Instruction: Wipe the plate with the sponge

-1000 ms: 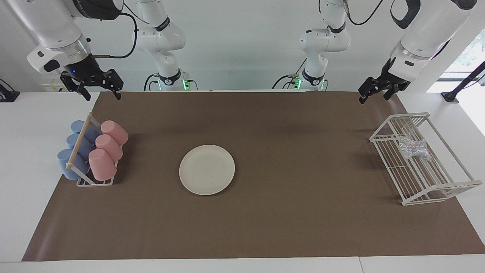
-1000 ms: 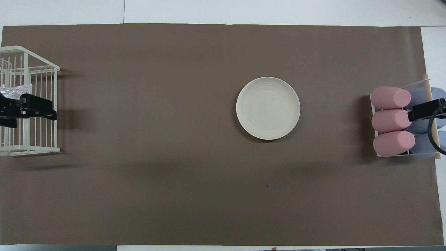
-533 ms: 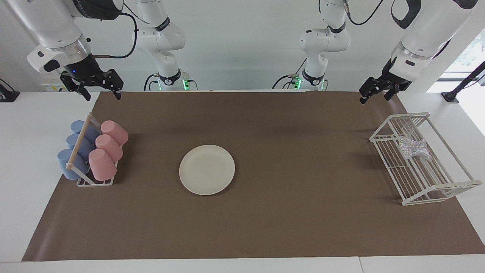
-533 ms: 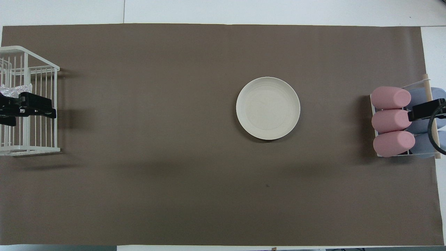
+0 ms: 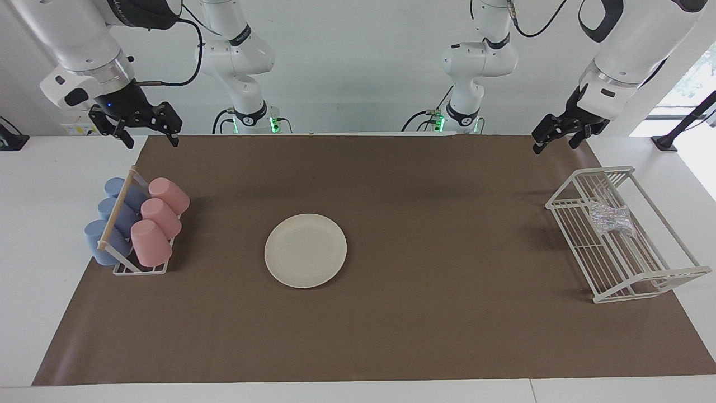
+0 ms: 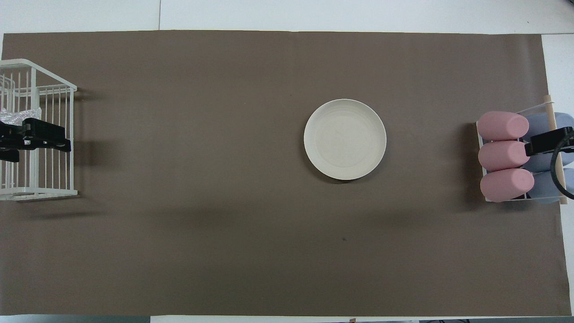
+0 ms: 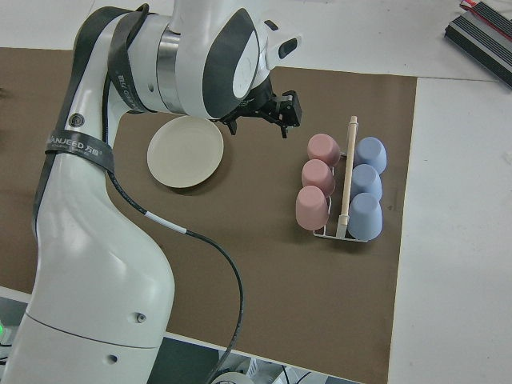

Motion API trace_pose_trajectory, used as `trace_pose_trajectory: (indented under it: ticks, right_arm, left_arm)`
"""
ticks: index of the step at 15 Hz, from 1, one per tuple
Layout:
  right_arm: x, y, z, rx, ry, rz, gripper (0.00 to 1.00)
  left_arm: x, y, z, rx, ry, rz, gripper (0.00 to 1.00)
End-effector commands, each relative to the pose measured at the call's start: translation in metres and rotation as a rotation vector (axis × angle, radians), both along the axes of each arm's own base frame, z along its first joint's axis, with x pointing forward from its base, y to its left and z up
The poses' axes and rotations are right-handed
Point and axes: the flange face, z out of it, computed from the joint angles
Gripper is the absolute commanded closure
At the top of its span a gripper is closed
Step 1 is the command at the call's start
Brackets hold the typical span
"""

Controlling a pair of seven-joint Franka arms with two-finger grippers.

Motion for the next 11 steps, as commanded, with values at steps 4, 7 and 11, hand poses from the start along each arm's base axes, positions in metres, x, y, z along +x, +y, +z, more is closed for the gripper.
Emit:
trace_pose_trajectory:
  ticks: [4, 7, 11]
  right_arm:
    - [-0.01, -0.003, -0.003, 0.02, 0.051, 0.016, 0.0]
    - [-0.016, -0.009, -0.001, 0.024, 0.088, 0.003, 0.0]
    - [-0.018, -0.009, -0.003, 0.026, 0.095, 0.003, 0.0]
  left_arm:
    - [-0.003, 0.003, 0.001, -0.013, -0.004, 0.005, 0.0]
    - [-0.003, 0.003, 0.002, -0.015, -0.005, 0.006, 0.0]
    - [-0.003, 0.003, 0.002, -0.015, -0.007, 0.006, 0.0]
